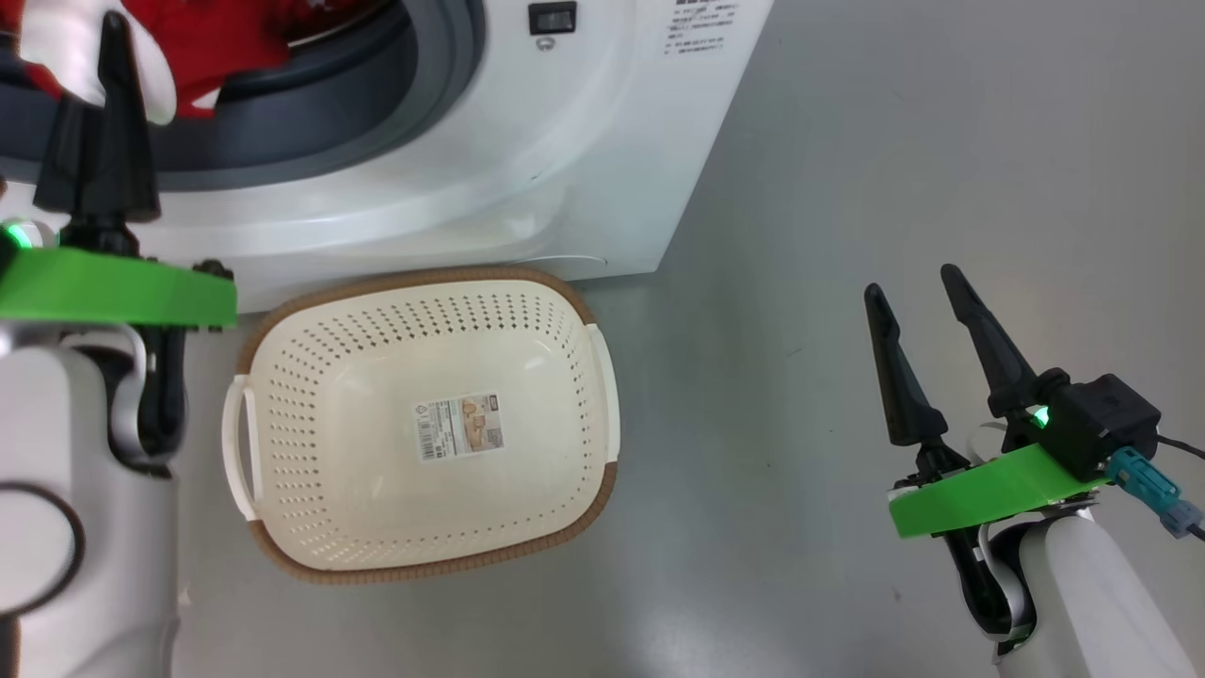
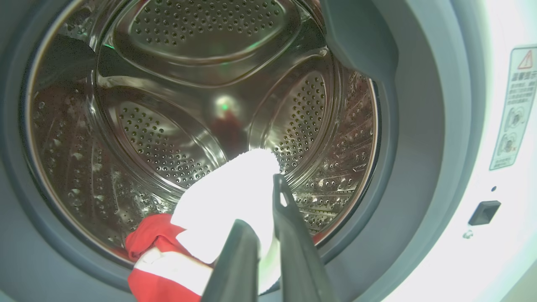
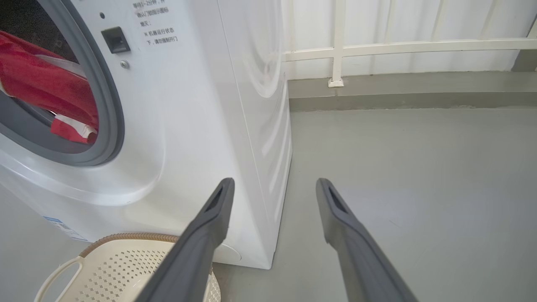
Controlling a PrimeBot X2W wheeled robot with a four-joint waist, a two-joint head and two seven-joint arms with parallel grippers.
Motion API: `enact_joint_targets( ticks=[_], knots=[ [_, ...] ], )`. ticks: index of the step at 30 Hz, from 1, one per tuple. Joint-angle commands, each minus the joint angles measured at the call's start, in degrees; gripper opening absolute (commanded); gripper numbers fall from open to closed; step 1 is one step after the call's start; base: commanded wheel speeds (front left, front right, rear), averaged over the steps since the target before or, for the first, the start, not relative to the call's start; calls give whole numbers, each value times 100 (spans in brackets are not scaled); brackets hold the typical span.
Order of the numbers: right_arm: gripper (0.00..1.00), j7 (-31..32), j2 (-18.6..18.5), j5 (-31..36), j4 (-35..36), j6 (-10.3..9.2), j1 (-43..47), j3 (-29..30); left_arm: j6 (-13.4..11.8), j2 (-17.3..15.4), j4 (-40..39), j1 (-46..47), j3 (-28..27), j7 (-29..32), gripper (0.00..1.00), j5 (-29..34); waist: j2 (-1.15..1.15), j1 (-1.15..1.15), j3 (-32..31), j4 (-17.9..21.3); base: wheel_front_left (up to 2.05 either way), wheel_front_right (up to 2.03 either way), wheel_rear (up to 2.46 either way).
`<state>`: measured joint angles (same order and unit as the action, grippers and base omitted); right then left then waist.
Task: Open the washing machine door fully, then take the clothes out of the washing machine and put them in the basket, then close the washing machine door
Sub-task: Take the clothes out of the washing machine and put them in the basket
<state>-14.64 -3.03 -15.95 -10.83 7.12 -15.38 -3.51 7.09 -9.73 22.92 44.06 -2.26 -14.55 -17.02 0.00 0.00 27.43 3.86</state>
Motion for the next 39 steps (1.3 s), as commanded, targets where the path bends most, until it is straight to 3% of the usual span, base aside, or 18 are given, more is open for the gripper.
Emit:
enact_joint_targets(
  ticks=[1,26,30,39],
  knots=[
    [100,-36,15,90,146,36,128,-85,31,-172,-291,-157,-216,-44,0,116,0,0,-40,-35,0,0,0],
    [100,-36,8,97,191,36,195,-13,39,280,-3494,-1614,-569,-45,0,275,0,0,-110,-173,0,0,0],
    [100,-36,8,100,194,36,188,-26,39,372,-3562,-1851,-498,-45,0,272,0,0,-82,-175,0,0,0],
    [100,-36,9,86,187,36,120,-91,39,516,-2629,-2384,-249,-45,0,142,0,0,35,-148,0,0,0]
  ],
)
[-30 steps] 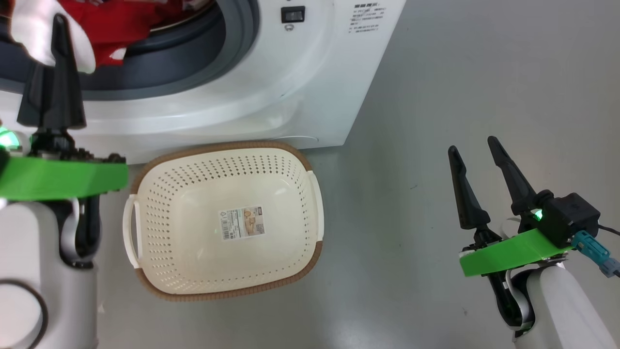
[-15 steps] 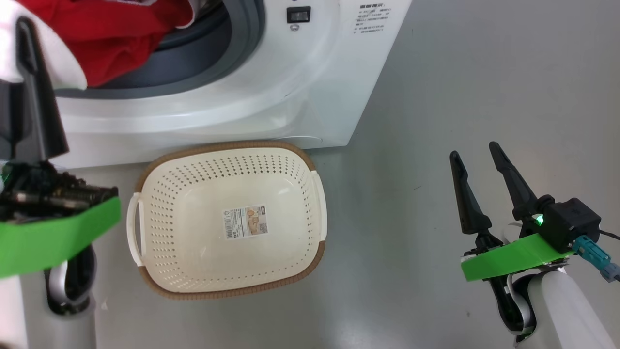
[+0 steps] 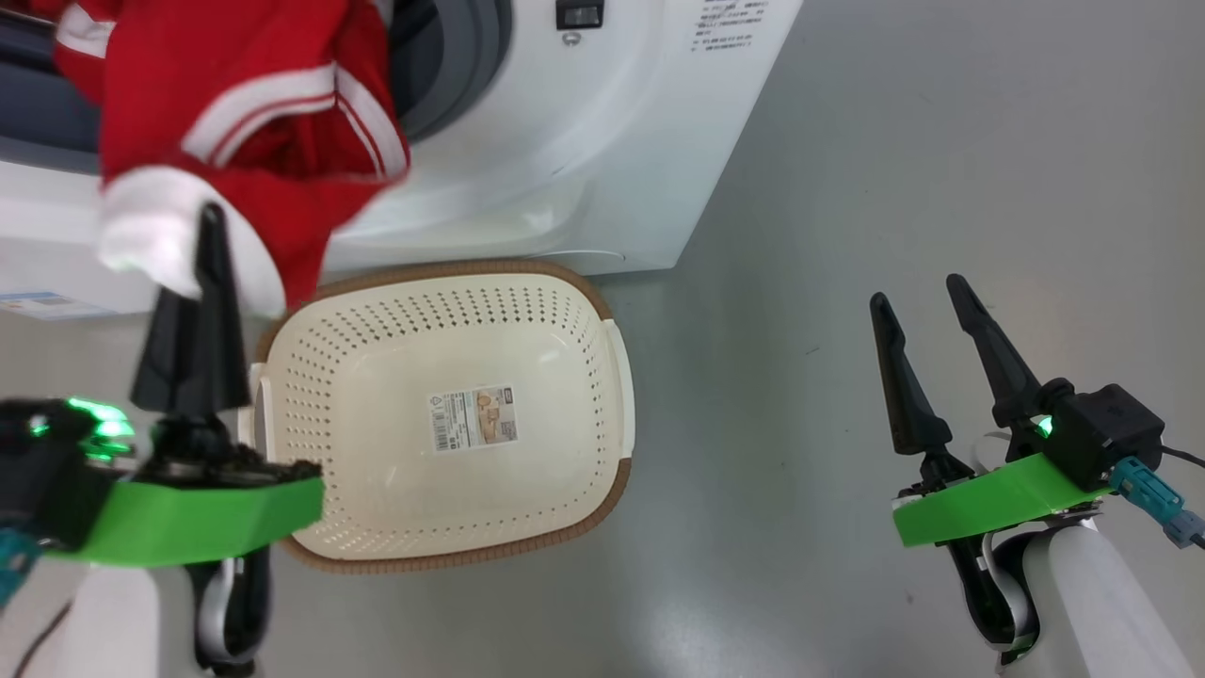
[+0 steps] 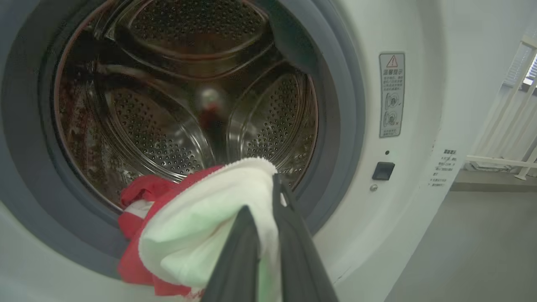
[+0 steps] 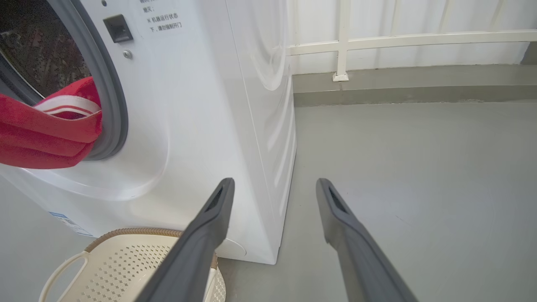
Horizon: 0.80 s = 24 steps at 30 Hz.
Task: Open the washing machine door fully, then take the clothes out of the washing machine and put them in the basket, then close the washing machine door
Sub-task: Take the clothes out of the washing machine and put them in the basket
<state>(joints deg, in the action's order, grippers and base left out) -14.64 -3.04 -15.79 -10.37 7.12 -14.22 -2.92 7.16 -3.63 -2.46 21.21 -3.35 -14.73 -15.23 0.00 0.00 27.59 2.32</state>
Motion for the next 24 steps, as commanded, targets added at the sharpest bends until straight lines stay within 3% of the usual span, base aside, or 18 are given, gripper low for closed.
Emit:
enact_joint_targets(
  ticks=[1,11,24],
  knots=[
    [100,-36,10,70,141,36,-4,-156,33,-85,44,-121,-104,-27,0,-49,0,0,37,8,0,0,0],
    [100,-36,13,66,167,36,-154,-225,33,-123,1606,68,260,-27,0,-40,0,0,323,86,0,0,0],
    [100,-36,15,-4,232,36,-419,-283,33,-349,3858,1261,535,-27,0,-80,0,0,832,194,0,0,0]
  ],
)
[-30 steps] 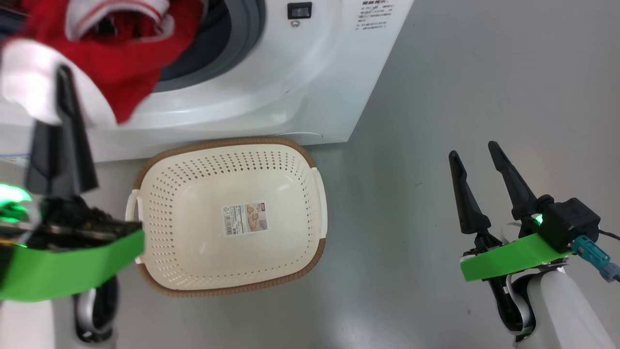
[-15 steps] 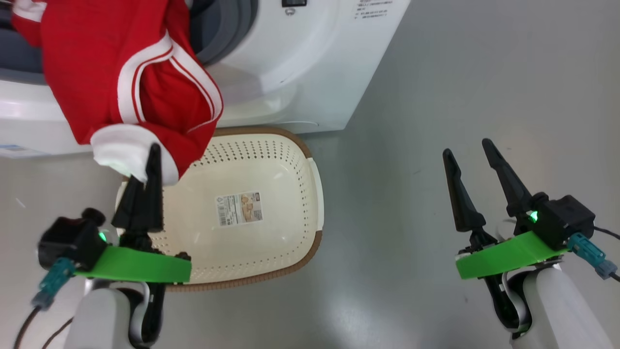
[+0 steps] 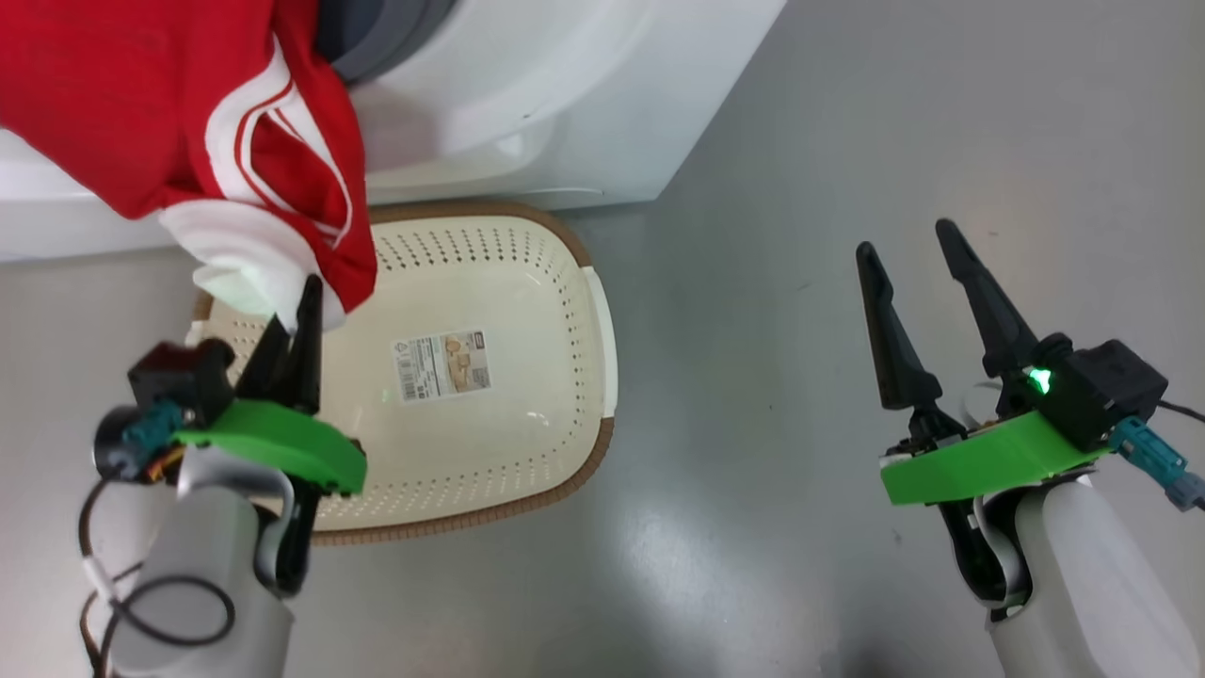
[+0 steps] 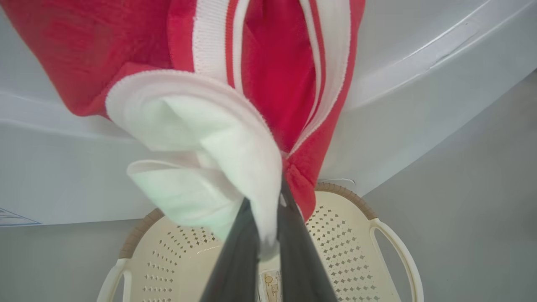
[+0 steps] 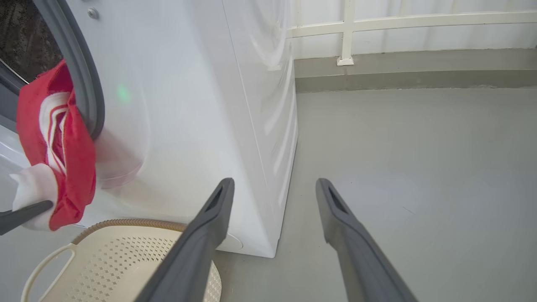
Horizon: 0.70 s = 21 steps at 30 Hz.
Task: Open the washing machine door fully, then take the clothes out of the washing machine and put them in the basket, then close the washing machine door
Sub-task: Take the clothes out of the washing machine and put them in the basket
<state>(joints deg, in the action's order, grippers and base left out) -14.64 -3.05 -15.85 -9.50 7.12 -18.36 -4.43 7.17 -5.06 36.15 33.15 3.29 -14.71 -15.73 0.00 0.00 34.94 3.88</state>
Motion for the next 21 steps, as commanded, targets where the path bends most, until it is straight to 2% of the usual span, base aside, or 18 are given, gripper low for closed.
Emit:
enact_joint_targets(
  ticks=[1,5,6,8,9,12,13,14,15,21],
  knots=[
    [100,-36,16,-5,147,36,-26,-131,32,-231,135,178,-117,-29,0,-29,0,0,123,43,0,0,0],
    [100,-36,16,-21,159,36,-98,-140,32,-313,584,564,-98,-29,0,-12,0,0,231,67,0,0,0],
    [100,-36,16,-25,159,36,-112,-144,32,-328,665,639,-99,-29,4,-10,0,0,248,74,0,0,0],
    [100,-36,17,-30,162,36,-135,-149,32,-353,806,764,-98,-29,23,-15,0,0,277,85,0,0,0],
    [100,-36,17,-30,162,36,-135,-149,32,-353,806,764,-98,-29,23,-15,0,0,277,85,0,0,0],
    [100,-36,17,-34,166,36,-156,-146,32,-390,936,901,-78,-29,50,-32,0,0,305,91,0,0,0],
    [100,-36,17,-34,165,36,-162,-144,32,-401,962,932,-79,-29,71,-40,0,0,307,91,0,0,0],
    [100,-36,17,-33,160,36,-164,-137,32,-408,982,954,-78,-29,88,-44,0,0,306,89,0,0,0],
    [100,-36,17,-30,157,36,-168,-131,32,-414,996,974,-79,-29,100,-47,0,0,310,87,0,0,0],
    [100,-36,17,-10,161,36,-182,-104,32,-403,993,1037,-93,-29,100,-55,0,0,318,49,0,0,0]
  ],
)
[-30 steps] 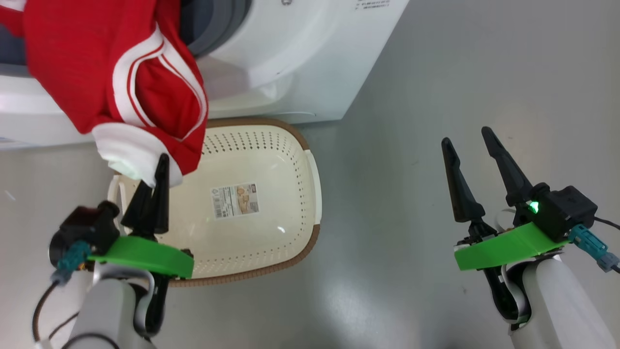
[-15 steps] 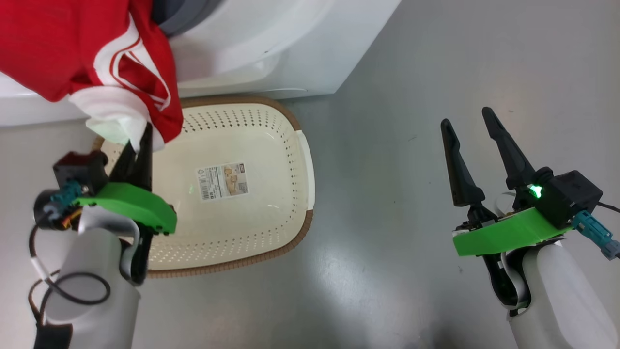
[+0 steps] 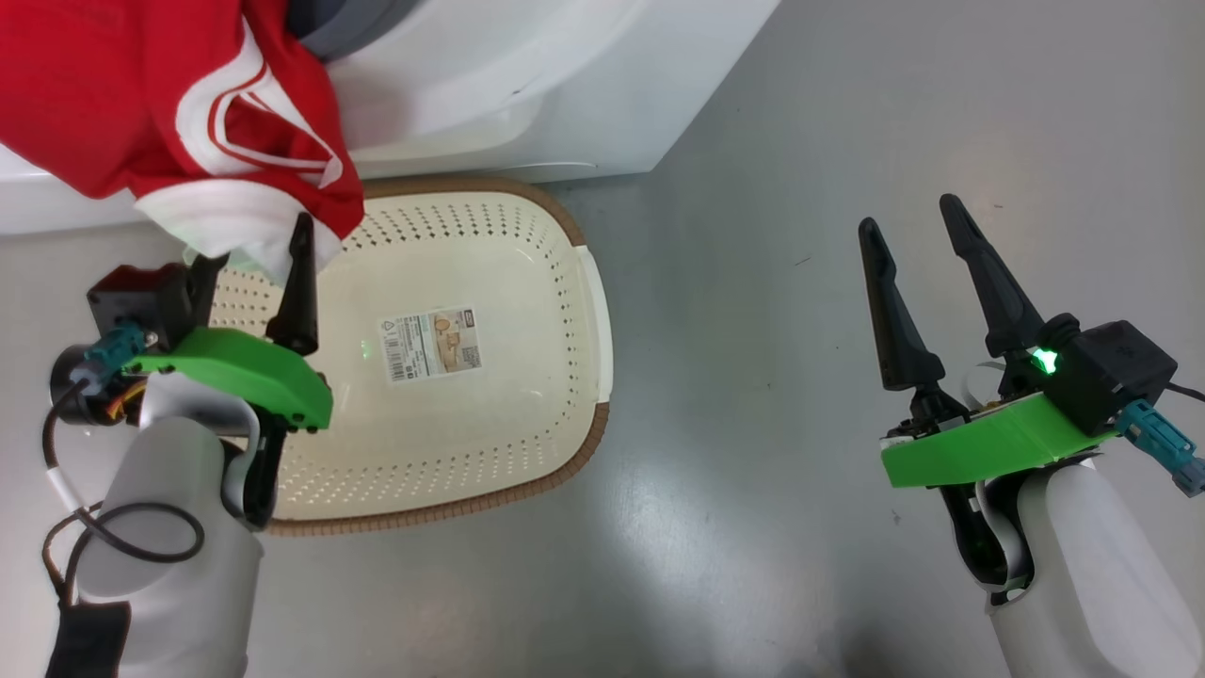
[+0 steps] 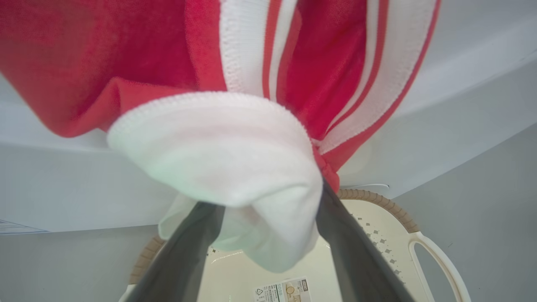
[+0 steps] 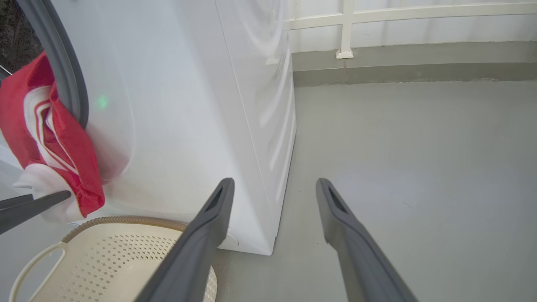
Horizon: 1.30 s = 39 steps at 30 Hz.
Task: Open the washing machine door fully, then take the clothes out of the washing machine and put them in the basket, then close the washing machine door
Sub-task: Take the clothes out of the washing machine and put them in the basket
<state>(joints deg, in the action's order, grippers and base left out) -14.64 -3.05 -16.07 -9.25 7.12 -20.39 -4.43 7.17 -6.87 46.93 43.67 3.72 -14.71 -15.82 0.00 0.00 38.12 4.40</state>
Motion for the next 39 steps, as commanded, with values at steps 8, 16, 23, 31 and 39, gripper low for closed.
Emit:
enact_joint_targets(
  ticks=[8,16,23,31,39],
  knots=[
    [100,-36,17,27,136,36,11,-110,32,-193,-316,-101,-212,-29,100,-30,0,0,-5,-56,0,0,0],
    [100,-36,17,54,129,36,74,-74,32,-141,-963,-504,-419,-29,100,81,0,0,-92,-128,0,0,0],
    [100,-36,17,83,118,36,138,-52,32,-88,-1619,-964,-695,-29,100,224,0,0,-202,-191,0,0,0],
    [100,-36,17,94,110,36,229,-50,32,-39,-2400,-1580,-822,-29,100,298,0,0,-307,-238,0,0,0],
    [100,-36,17,105,101,36,296,-37,32,67,-3042,-2072,-989,-29,100,307,0,0,-392,-266,0,0,0]
  ],
)
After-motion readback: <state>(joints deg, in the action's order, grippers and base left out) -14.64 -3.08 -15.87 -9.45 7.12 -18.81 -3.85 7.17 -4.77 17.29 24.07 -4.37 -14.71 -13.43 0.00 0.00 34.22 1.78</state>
